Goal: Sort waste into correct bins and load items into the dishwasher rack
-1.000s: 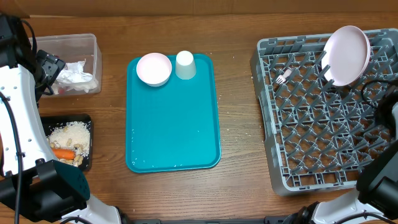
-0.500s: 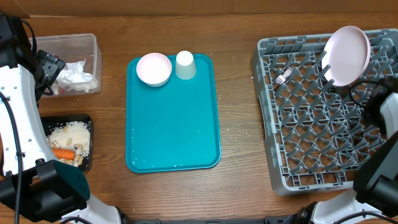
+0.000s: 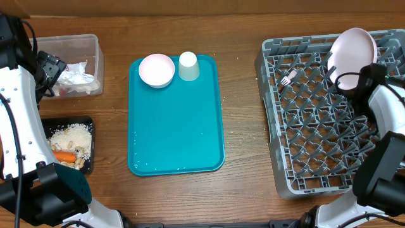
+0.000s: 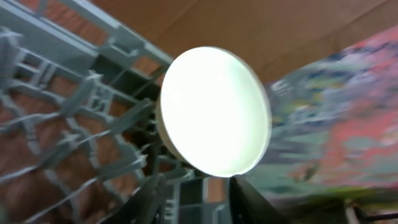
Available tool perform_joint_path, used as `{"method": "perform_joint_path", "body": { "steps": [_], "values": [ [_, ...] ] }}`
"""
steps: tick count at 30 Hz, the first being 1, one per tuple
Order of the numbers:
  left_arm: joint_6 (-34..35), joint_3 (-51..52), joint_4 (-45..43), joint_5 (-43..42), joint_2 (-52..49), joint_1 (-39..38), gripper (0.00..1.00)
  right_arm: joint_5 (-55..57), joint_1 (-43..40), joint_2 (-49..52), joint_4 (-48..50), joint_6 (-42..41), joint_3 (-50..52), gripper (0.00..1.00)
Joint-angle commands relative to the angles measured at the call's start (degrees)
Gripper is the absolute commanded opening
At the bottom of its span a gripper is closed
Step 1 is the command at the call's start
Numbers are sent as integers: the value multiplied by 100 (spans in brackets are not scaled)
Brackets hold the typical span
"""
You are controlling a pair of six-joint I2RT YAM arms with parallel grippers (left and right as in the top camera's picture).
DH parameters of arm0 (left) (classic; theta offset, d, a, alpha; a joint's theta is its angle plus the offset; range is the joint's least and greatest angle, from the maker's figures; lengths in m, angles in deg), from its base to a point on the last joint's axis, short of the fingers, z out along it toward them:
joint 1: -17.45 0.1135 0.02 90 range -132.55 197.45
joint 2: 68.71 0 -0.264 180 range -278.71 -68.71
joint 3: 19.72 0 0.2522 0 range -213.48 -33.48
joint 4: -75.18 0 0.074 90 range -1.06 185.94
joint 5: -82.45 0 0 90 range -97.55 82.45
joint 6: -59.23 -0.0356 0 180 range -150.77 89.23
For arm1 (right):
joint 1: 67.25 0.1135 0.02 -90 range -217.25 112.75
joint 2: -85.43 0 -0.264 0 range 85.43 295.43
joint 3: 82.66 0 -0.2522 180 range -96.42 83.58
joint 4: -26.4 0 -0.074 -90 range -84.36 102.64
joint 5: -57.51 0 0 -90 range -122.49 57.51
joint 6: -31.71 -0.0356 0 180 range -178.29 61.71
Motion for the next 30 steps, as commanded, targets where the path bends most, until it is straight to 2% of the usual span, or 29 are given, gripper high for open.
{"method": "perform_joint_path", "body": {
  "steps": [1, 4, 7, 11, 19, 25, 30],
  "values": [
    [-66, -31, -7, 81, 15, -26, 100, -1091, -94, -13, 9, 37, -575, 44],
    [-66, -31, -7, 81, 15, -26, 100, -1797, -232, -184, -55, 39, -1075, 47],
    [-66, -31, -7, 81, 15, -26, 100, -2048, -365, -369, -162, 39, -1467, 58],
    [-66, -31, -7, 81, 15, -26, 100, -2310, -662, -595, -138, 37, -1637, 68],
    [-66, -31, -7, 81, 15, -26, 100, -4795, -2291, -669, -282, 35, -1637, 68],
    [-66, -31, -7, 81, 15, -26, 100, -5003, -3510, -669, -614, 42, -1635, 67],
    [-66, -31, -7, 81, 15, -26, 100, -5027, -3939, -669, -546, 149, -1637, 69]
  ]
}}
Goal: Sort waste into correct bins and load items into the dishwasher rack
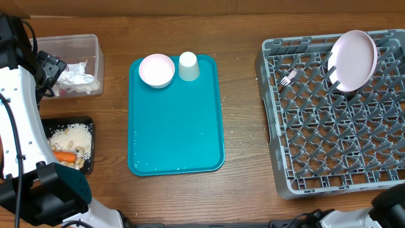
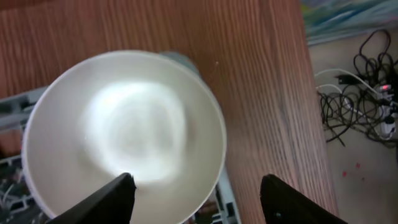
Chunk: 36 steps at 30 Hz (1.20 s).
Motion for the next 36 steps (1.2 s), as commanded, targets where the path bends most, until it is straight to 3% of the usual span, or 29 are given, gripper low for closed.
{"method": "perform_joint_path", "body": {
  "steps": [1, 7, 11, 16, 21, 29, 36],
  "values": [
    [-66, -31, -4, 79, 15, -26, 100, -162, -258, -90, 63, 131, -98, 70],
    [-66, -31, -4, 79, 15, -26, 100, -216, -402, -90, 31, 133, -48, 70],
    [-66, -31, -4, 79, 15, -26, 100, -750, -306, -83, 83, 254, 85, 63],
    [-66, -31, -4, 79, 15, -26, 100, -1537, 63, -61, 348, 1069, 210, 61],
    [-66, -31, -4, 79, 15, -26, 100, -1547, 686, -61, 581, 1993, 221, 61],
    [-66, -31, -4, 79, 15, -26, 100, 149, 1270, -26, 538, 1596, 221, 61],
    [-66, -31, -4, 79, 15, -26, 100, 319, 1239, 136, 470, 1613, 223, 61]
  ]
}}
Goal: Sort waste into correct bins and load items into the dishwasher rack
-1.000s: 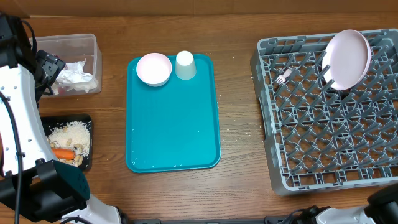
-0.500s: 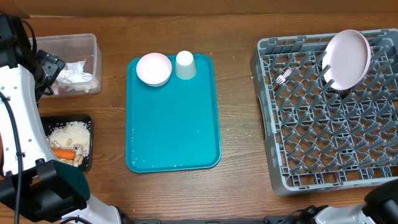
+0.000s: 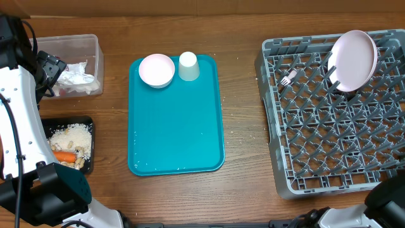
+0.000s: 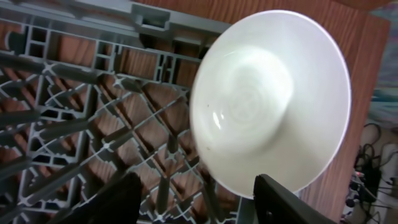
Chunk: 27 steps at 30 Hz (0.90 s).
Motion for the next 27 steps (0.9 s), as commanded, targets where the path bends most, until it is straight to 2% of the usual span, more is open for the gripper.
{"method": "perform_joint_path", "body": {
  "steps": [1, 7, 13, 17, 27],
  "values": [
    [-66, -31, -7, 79, 15, -26, 100, 289, -26, 188, -22, 22, 28, 61],
    [-66, -31, -7, 79, 15, -26, 100, 304, -26, 505, -127, 140, 57, 59],
    [-66, -31, -7, 79, 15, -26, 100, 162, -26, 505, -129, 120, 48, 21],
    [-66, -31, -7, 79, 15, -26, 100, -151, -26, 496, -260, 120, -118, 4],
    [-66, -31, -7, 79, 15, -26, 100, -992, -26, 391, -935, 149, -1248, 4]
  ]
}}
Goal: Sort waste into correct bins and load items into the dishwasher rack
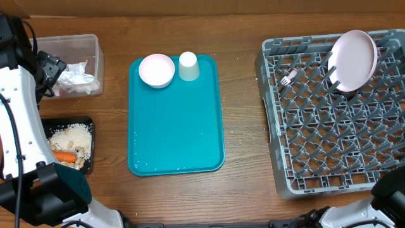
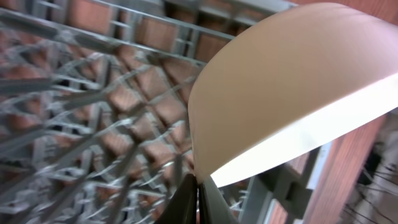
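Note:
A pink plate (image 1: 353, 60) stands on edge in the far right corner of the grey dishwasher rack (image 1: 316, 152), with a fork (image 1: 288, 78) lying to its left. In the right wrist view the plate (image 2: 280, 81) fills the upper right. My right gripper (image 2: 199, 198) is shut just under its rim, and contact cannot be told. A pink bowl (image 1: 156, 69) and a white cup (image 1: 188, 66) sit at the far end of the teal tray (image 1: 177, 133). My left gripper (image 1: 49, 66) hangs by the clear bin, its jaws unreadable.
A clear bin (image 1: 76, 44) with crumpled white waste stands at the far left. A black bin (image 1: 87, 123) holding rice and carrot sits in front of it. Part of my right arm (image 1: 391, 190) shows at the lower right corner. The rack's grid (image 2: 93, 93) spreads below the right wrist.
My right gripper's fingers stood wide apart with the plate seen face-on. Now they are shut together and the plate's back and rim loom close. The overhead view is unchanged.
My right arm was over the rack's far right corner at the plate. Then it was out of the overhead view, the plate stood alone in the rack, and the gripper was open. Now the gripper is shut. Tray, bowl, cup and left arm stayed put.

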Available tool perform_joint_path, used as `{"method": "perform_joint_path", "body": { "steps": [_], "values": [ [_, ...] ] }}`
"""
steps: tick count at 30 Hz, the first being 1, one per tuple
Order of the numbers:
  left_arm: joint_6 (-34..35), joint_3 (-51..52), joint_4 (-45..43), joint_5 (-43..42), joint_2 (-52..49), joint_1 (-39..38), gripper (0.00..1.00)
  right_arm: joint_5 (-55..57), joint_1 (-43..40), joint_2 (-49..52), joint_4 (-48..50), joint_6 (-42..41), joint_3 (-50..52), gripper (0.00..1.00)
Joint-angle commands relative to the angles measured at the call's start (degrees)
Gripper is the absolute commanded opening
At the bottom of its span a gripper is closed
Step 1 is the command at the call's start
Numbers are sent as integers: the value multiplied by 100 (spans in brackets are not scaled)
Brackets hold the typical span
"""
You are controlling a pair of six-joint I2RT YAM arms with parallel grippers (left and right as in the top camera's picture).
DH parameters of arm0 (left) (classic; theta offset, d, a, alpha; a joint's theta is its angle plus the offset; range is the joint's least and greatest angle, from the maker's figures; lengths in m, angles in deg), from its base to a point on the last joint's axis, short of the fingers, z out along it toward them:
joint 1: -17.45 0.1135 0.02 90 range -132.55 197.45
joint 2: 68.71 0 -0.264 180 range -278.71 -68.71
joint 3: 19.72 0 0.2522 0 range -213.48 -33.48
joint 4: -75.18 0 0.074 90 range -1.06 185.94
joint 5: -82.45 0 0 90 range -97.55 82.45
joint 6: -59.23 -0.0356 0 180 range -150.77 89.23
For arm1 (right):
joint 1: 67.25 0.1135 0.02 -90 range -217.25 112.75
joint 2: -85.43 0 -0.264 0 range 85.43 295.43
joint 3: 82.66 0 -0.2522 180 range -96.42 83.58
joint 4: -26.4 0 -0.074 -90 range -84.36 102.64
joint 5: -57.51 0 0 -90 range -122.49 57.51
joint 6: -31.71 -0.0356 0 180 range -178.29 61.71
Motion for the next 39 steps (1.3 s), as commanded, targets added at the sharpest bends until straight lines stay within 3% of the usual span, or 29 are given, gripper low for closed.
{"method": "perform_joint_path", "body": {
  "steps": [1, 8, 16, 26, 39],
  "values": [
    [-66, -31, -7, 81, 15, -26, 100, -439, -24, -155, -103, 2, -470, 4],
    [-66, -31, -7, 81, 15, -26, 100, -1943, -24, -236, -173, 490, -540, 4],
    [-66, -31, -7, 81, 15, -26, 100, -5377, -20, -236, -452, 2420, -538, 4],
    [-66, -31, -7, 81, 15, -26, 100, -6227, -17, -164, -24, 3200, -520, 4],
    [-66, -31, -7, 81, 15, -26, 100, -5700, -138, -114, 710, 3324, 417, 4]
  ]
}}
